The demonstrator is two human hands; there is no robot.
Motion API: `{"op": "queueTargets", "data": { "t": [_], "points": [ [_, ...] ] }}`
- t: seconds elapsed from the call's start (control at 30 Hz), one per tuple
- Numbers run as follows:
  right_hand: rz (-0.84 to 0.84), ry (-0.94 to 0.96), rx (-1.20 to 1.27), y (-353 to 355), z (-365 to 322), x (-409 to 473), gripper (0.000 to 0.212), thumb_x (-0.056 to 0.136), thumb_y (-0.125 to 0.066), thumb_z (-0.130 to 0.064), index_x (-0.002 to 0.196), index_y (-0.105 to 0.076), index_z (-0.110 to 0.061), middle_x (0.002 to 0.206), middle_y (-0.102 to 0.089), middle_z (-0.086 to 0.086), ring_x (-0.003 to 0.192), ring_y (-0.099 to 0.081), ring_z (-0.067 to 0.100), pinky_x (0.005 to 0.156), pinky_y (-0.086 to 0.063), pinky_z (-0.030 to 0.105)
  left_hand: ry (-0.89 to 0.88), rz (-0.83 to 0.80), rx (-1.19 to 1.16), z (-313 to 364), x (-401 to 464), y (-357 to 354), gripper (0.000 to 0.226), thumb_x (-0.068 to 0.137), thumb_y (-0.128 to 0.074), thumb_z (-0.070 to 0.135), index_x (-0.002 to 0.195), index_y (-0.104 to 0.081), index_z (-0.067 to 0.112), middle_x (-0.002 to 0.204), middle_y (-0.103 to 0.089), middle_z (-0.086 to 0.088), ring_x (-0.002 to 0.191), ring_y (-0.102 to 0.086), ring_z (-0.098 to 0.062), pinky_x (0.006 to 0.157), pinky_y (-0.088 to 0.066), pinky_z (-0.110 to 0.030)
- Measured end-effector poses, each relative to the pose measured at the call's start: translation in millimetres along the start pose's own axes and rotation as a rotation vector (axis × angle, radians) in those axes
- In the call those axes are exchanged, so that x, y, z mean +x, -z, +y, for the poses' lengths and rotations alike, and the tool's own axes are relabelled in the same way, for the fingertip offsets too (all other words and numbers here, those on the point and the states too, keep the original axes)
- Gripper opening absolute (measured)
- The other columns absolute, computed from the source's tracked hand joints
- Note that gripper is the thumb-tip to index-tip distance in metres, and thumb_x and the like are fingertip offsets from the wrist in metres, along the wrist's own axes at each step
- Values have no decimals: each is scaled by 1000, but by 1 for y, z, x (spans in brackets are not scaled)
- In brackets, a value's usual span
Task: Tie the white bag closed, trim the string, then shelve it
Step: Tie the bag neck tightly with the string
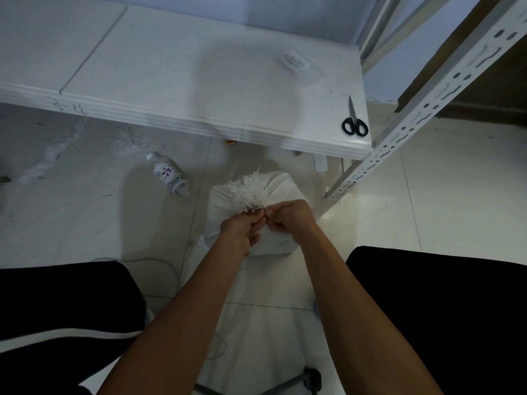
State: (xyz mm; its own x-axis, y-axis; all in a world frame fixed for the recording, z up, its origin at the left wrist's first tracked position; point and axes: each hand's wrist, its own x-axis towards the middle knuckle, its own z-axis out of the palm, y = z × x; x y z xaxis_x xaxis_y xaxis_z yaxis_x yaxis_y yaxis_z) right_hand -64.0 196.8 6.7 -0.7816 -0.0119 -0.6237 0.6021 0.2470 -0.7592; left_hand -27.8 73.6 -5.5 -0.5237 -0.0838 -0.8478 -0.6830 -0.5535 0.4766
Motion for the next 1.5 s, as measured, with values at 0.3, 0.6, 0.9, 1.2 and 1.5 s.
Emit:
{"op": "queueTargets", "data": {
  "t": [0.3, 0.6, 0.9, 1.2, 1.5],
  "points": [
    [9, 7, 15, -2, -4, 1, 14, 74, -73, 12, 72, -71, -2, 75, -69, 22, 70, -68, 31, 76, -60, 42, 25, -1, 39, 0, 1, 1, 12, 82, -75, 18, 91, -70, 23, 91, -73, 7, 72, -65, 2, 44, -38, -15],
    [-85, 165, -130, 4, -8, -5, 16, 78, -70, 11, 90, -67, 1, 73, -67, 16, 66, -64, 25, 65, -56, 32, 78, -32, 131, 11, 1, 11, 13, 76, -78, 11, 83, -70, 19, 67, -71, 7, 56, -65, 0, 50, -35, -20],
    [15, 277, -244, -1, -5, 7, 34, 77, -72, 7, 77, -47, -17, 66, -63, 5, 47, -57, 6, 45, -45, 18, -524, 239, 754, 10, 1, 13, 31, 71, -80, 44, 80, -76, 15, 66, -71, -1, 60, -64, -17, 54, -48, -25],
    [-28, 238, -157, 2, -3, 13, 37, 80, -63, 14, 84, -41, -16, 65, -57, 12, 58, -57, 23, 54, -47, 32, -965, 379, 1029, 1, 14, 20, 71, 59, -84, 54, 110, -61, 10, 107, -66, -7, 94, -64, -30, 71, -52, -39],
    [17, 257, -286, -5, -1, 15, 32, 69, -65, -2, 77, -45, -25, 76, -69, 20, 69, -69, 32, 57, -49, 37, -1073, 162, 1153, 15, 33, 20, 49, 68, -81, 28, 111, -65, 10, 108, -66, -7, 102, -58, -31, 86, -46, -42]
  ]
}}
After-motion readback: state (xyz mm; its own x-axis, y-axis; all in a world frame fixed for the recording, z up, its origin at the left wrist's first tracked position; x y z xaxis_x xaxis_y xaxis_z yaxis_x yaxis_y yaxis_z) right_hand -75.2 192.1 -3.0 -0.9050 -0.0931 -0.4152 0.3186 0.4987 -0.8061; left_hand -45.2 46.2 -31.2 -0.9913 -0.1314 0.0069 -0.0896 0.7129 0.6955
